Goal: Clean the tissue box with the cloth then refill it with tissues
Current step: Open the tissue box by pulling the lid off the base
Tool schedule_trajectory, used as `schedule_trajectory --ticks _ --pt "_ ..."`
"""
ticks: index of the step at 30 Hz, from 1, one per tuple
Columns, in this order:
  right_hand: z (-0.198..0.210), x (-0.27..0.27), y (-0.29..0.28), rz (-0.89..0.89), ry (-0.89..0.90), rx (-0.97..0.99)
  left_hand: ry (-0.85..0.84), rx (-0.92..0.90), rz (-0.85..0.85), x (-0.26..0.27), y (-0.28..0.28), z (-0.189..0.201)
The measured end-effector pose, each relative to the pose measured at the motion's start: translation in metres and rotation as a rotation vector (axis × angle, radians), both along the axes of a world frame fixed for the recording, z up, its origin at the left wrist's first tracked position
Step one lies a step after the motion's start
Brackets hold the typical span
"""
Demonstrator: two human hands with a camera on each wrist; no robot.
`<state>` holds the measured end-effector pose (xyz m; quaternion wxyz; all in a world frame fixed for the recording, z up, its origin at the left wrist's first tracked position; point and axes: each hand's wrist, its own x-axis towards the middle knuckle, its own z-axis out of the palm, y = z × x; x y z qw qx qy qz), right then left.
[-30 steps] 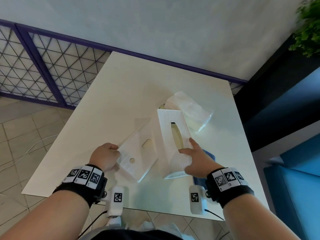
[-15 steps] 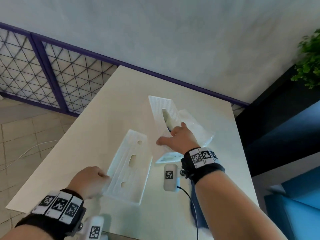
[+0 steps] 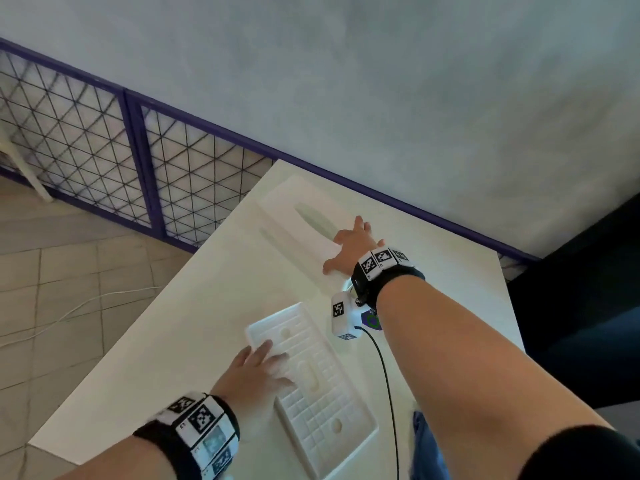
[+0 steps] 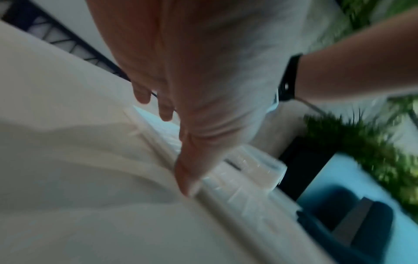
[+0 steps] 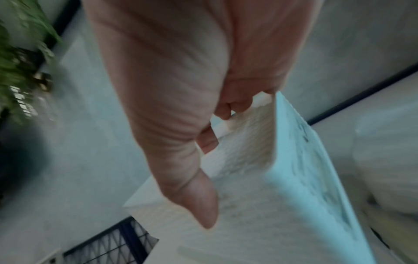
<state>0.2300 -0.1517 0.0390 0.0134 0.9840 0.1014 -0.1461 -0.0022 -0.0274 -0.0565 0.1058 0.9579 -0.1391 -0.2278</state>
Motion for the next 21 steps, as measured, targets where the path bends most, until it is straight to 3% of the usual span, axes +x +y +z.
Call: schedule_trajectory --ticks 4,12,15,18,21 --pt "-0.025 0.009 0.005 0.023 0.082 0.031 0.022 0.094 -0.131 0.015 -0.004 0.001" --pt "-0.037 0.011 0.012 0.047 0.255 -0.036 0.133 -0.018 -0.198 0.022 -0.035 -0.005" --pt "-0.038 0.008 0.005 0.041 0.263 0.047 0.151 -0.071 -0.192 0.022 -0.043 -0.008" --pt "-0.03 0.01 -0.019 -0.115 0.117 0.252 0.158 -0.1 -0.182 0.023 -0.047 -0.008" --pt "-0.023 0.016 -0.067 -0.346 0.033 0.232 0.115 -0.156 -0.159 0.022 -0.043 -0.006"
